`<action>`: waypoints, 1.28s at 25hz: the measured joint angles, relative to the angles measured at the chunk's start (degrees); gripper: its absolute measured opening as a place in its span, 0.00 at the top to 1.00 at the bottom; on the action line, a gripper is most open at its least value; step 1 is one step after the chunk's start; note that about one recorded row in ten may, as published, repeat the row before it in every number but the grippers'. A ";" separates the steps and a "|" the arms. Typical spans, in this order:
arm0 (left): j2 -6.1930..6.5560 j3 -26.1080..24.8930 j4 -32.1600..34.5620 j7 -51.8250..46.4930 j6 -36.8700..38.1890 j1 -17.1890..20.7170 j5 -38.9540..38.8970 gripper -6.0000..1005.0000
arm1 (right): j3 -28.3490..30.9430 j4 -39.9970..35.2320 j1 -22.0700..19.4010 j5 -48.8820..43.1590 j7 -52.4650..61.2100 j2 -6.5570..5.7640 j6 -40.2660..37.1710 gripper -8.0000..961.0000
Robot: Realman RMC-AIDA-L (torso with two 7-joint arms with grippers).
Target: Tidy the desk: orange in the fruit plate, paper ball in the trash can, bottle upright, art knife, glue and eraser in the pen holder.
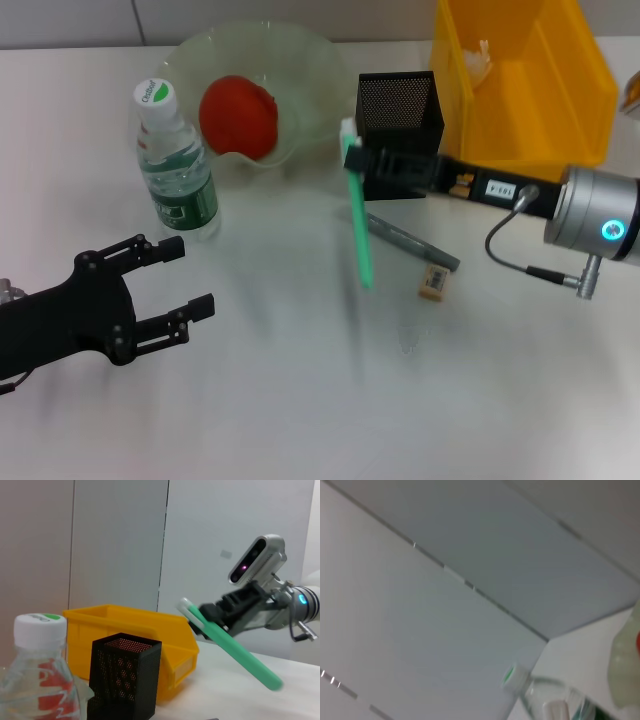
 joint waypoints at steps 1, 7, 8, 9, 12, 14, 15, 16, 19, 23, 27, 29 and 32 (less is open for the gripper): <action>0.00 0.00 0.00 0.00 0.00 0.00 0.00 0.23 | 0.00 0.00 0.00 0.00 0.00 0.00 0.00 0.78; 0.00 0.00 0.00 0.00 0.06 0.01 0.00 0.23 | 4.72 -0.19 0.05 0.07 0.11 0.07 3.51 0.78; 0.00 0.00 0.00 0.00 0.06 0.01 0.00 0.23 | 5.29 -0.23 0.16 0.07 0.12 0.11 4.25 0.78; 0.00 0.00 0.00 0.00 0.13 0.01 0.00 0.23 | 5.95 -0.26 0.35 0.08 0.12 0.16 5.21 0.78; -0.02 0.00 0.00 0.00 0.15 0.01 0.00 0.23 | 8.26 -0.32 0.87 0.11 0.14 0.23 7.58 0.78; -0.05 0.00 0.00 0.00 0.15 0.01 0.00 0.23 | 9.39 -0.31 0.98 0.12 0.15 0.23 8.10 0.78; -0.07 0.00 0.00 0.00 0.15 0.01 0.00 0.23 | 11.31 -0.29 1.13 0.14 0.21 0.23 8.86 0.78; -0.07 0.00 0.00 0.00 0.15 0.01 0.00 0.23 | 11.31 -0.29 1.13 0.14 0.21 0.23 8.86 0.78; -0.16 -0.07 0.00 0.00 0.16 -0.06 0.00 0.23 | 14.00 -0.30 1.28 0.14 0.50 0.23 10.02 0.78; -0.17 -0.09 0.00 0.00 0.16 -0.12 0.00 0.23 | 18.01 -0.31 1.80 0.14 0.98 0.21 12.64 0.77; -0.17 -0.09 0.00 -0.21 0.15 -0.31 -0.01 0.23 | 20.15 -0.21 2.40 0.15 1.02 0.39 14.71 0.77; -0.17 -0.09 0.00 -0.22 0.14 -0.31 -0.02 0.23 | 21.52 -0.10 3.03 0.14 1.07 0.62 16.20 0.77; -0.20 -0.09 0.00 -0.13 0.14 -0.16 -0.08 0.23 | 23.13 0.11 4.48 0.15 1.09 1.23 18.96 0.77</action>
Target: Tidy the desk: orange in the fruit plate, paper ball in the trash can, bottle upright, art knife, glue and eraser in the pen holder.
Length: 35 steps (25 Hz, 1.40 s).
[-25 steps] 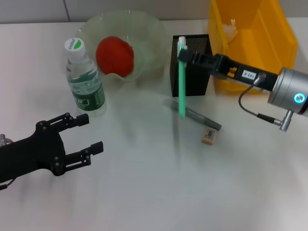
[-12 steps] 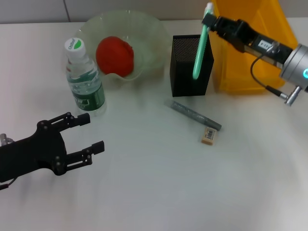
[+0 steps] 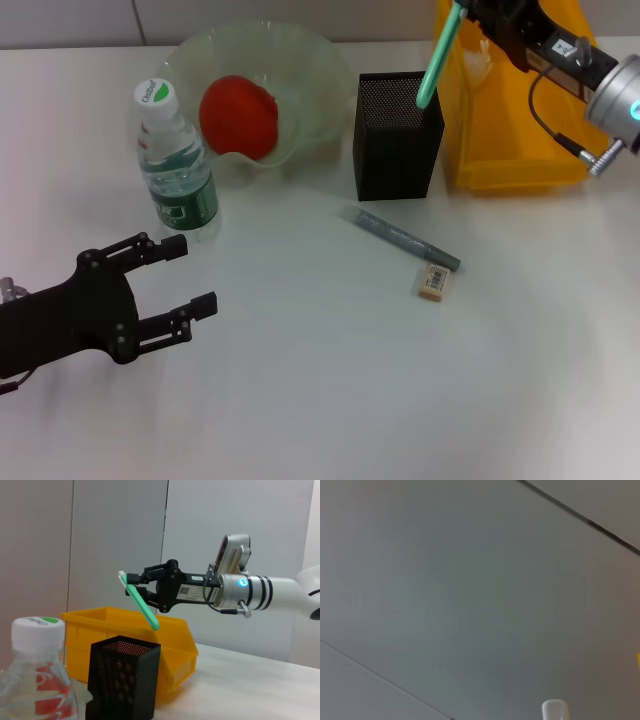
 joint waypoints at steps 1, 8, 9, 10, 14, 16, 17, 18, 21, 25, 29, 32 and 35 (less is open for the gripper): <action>-0.03 0.00 0.00 0.02 0.00 0.09 -0.01 0.23 | 0.11 0.01 0.47 0.00 0.00 0.13 0.60 0.77; -0.12 0.00 0.00 0.04 0.04 0.18 -0.02 0.23 | 0.15 0.61 2.21 0.00 -0.53 0.31 3.41 0.77; -0.12 0.00 0.00 0.04 0.04 0.18 -0.02 0.23 | 0.15 0.61 2.21 0.00 -0.53 0.31 3.41 0.77; -0.14 0.00 0.00 0.06 0.06 0.22 -0.02 0.23 | 0.16 0.63 2.22 0.00 -0.60 0.31 3.43 0.77; -0.15 0.00 0.00 0.13 0.17 0.26 -0.02 0.23 | 0.19 0.63 2.25 0.00 -2.90 0.36 4.00 0.77; -0.15 0.00 0.00 0.13 0.18 0.25 -0.01 0.23 | -0.08 0.59 2.39 -0.01 -6.17 0.39 3.65 0.76; -0.15 0.00 0.00 0.13 0.18 0.25 -0.01 0.23 | -0.08 0.59 2.39 -0.01 -6.17 0.39 3.65 0.76; -0.15 0.00 0.00 0.13 0.18 0.18 -0.01 0.23 | -0.39 0.59 2.76 -0.01 -10.21 0.41 2.98 0.76; -0.15 0.00 0.00 0.13 0.18 0.16 -0.01 0.23 | -0.47 0.78 3.11 -0.01 -15.29 0.50 2.27 0.76; -0.15 0.01 0.00 0.13 0.19 0.11 -0.01 0.23 | -0.50 1.82 3.52 -0.01 -25.55 0.67 0.31 0.76; -0.14 0.00 0.00 0.13 0.18 0.10 -0.01 0.23 | -0.50 3.33 3.77 -0.07 -37.11 0.78 -0.93 0.76; -0.15 0.01 0.00 0.13 0.19 0.12 -0.01 0.23 | -0.50 4.12 3.90 -0.11 -42.17 0.82 -1.33 0.76; -0.15 -0.05 0.00 0.06 0.18 0.24 -0.01 0.23 | -0.50 5.69 4.09 -0.12 -51.27 0.88 -2.00 0.76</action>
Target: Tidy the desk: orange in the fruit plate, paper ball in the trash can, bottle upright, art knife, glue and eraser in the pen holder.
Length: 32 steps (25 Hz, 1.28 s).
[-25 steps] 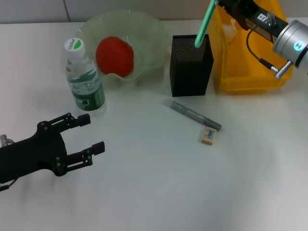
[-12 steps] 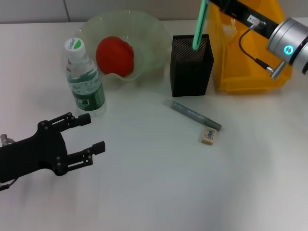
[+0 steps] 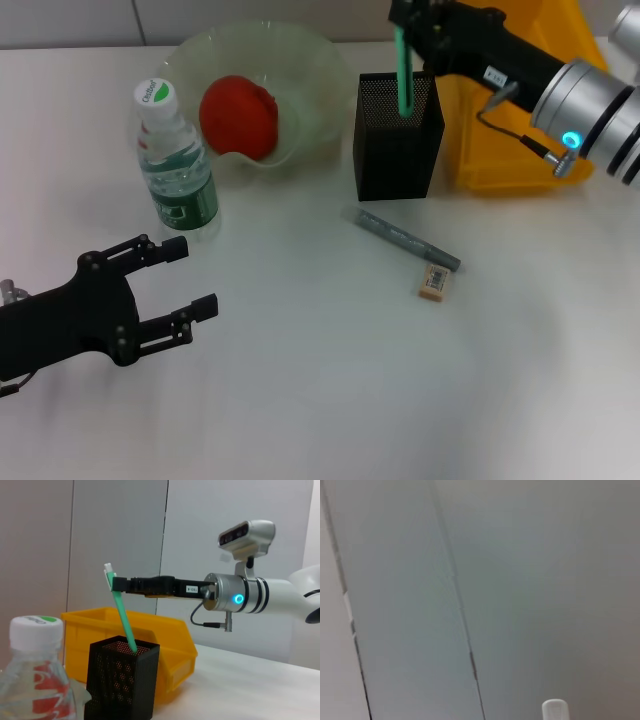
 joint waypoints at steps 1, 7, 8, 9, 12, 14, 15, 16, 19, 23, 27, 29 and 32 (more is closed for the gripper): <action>0.00 0.00 0.00 0.00 0.00 0.00 0.00 0.23 | 0.01 0.42 0.03 0.00 -2.60 0.02 -0.23 0.76; 0.00 -0.03 0.04 -0.23 0.00 0.02 -0.01 0.23 | 0.60 2.87 0.12 0.01 -15.71 0.12 -0.59 0.76; 0.00 -0.04 0.03 -0.29 -0.01 -0.06 -0.03 0.23 | 0.64 3.19 0.13 0.02 -17.53 0.13 -0.59 0.76; 0.00 -0.04 0.03 -0.29 -0.01 -0.06 -0.03 0.23 | 0.64 3.19 0.13 0.02 -17.53 0.13 -0.59 0.75; 0.00 -0.10 0.01 -0.29 -0.07 -0.21 -0.05 0.23 | 0.70 3.23 0.13 0.04 -18.08 0.14 -0.58 0.75; 0.00 -0.12 0.00 -0.31 -0.11 -0.27 -0.06 0.23 | 0.70 3.25 0.13 0.06 -18.16 0.14 -0.53 0.75; 0.00 -0.12 0.00 -0.35 -0.14 -0.30 -0.07 0.23 | 0.70 3.25 0.13 0.07 -18.20 0.14 -0.48 0.75; 0.00 -0.12 0.00 -0.40 -0.17 -0.34 -0.07 0.23 | 0.70 3.25 0.13 0.08 -18.21 0.14 -0.46 0.75; 0.00 -0.12 0.01 -0.47 -0.28 -0.40 -0.09 0.23 | 0.70 3.22 0.04 0.10 -18.30 0.14 -0.61 0.75; 0.01 -0.42 0.06 -0.53 -0.28 -0.43 -0.09 0.23 | 0.71 3.26 -0.25 0.11 -18.37 0.14 -1.33 0.75; 0.06 -0.70 0.05 -0.54 -0.19 -0.43 -0.09 0.23 | 0.70 3.39 -0.36 0.11 -18.36 0.14 -1.48 0.75; 0.09 -0.74 0.05 -0.55 -0.17 -0.43 -0.09 0.23 | 0.64 3.42 -0.37 0.11 -18.26 0.14 -1.48 0.75; 0.09 -0.76 0.03 -0.55 -0.13 -0.43 -0.09 0.23 | 0.59 3.51 -0.38 0.11 -18.05 0.14 -1.48 0.68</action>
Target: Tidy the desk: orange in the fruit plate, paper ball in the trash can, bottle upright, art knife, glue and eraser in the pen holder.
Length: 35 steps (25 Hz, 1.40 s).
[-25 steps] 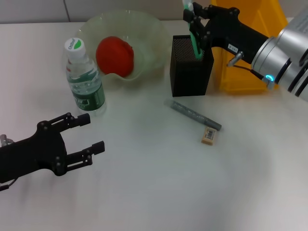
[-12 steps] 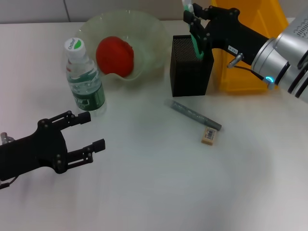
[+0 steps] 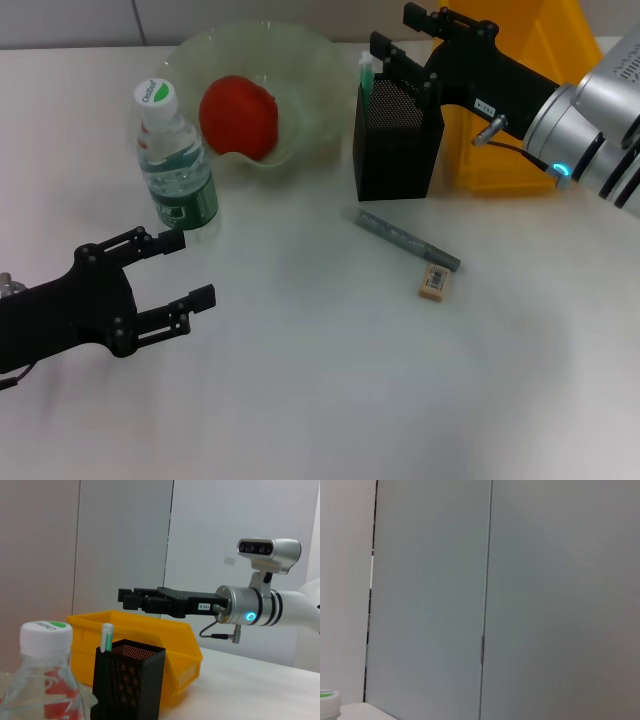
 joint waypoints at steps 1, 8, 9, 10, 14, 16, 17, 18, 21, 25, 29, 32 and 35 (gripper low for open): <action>0.02 0.00 0.01 -0.01 0.02 0.00 0.00 0.23 | 0.02 0.08 -0.01 0.00 0.06 0.00 -0.01 0.64; 0.08 0.01 -0.05 -0.02 0.05 0.00 0.01 0.23 | 0.03 0.16 0.00 0.00 0.17 0.00 -0.03 0.29; 0.09 0.01 -0.05 -0.02 0.04 0.00 0.01 0.23 | 0.03 0.16 0.00 0.00 0.17 0.00 -0.03 0.29; 0.09 0.02 -0.05 -0.02 0.04 0.00 0.01 0.23 | 0.03 0.17 0.00 0.00 0.17 0.00 -0.05 0.28; 0.09 0.03 -0.04 -0.02 0.08 -0.03 0.01 0.23 | 0.07 0.26 -0.02 0.00 0.47 0.00 -0.07 0.27; 0.08 0.03 -0.04 -0.01 0.09 -0.03 0.01 0.23 | 0.17 0.23 -0.05 0.18 2.34 0.00 -0.10 0.27; 0.08 0.03 -0.04 -0.01 0.09 -0.03 0.01 0.23 | 0.17 0.23 -0.05 0.18 2.34 0.00 -0.10 0.27; 0.08 0.03 -0.04 -0.01 0.09 -0.03 0.01 0.23 | 0.19 0.16 -0.11 0.37 3.64 0.00 -0.25 0.27; 0.13 0.03 0.03 -0.01 0.15 0.06 0.01 0.23 | -0.33 -1.05 -1.44 0.51 7.84 -0.36 -3.86 0.27; 0.18 0.03 0.01 0.00 0.20 0.08 0.01 0.23 | -0.65 -3.31 -3.71 0.12 11.11 -0.50 -8.92 0.27; 0.15 0.03 0.03 0.00 0.30 0.12 0.01 0.23 | -4.83 -8.59 -7.18 -1.30 18.20 -0.71 -14.72 0.27; 0.11 0.03 0.01 0.12 0.80 0.20 0.01 0.23 | -9.55 -13.54 -9.52 -3.57 23.85 -0.88 -17.41 0.28; 0.10 0.03 -0.02 0.12 1.00 0.22 0.01 0.23 | -10.85 -17.11 -10.89 -7.95 27.36 -0.90 -19.65 0.28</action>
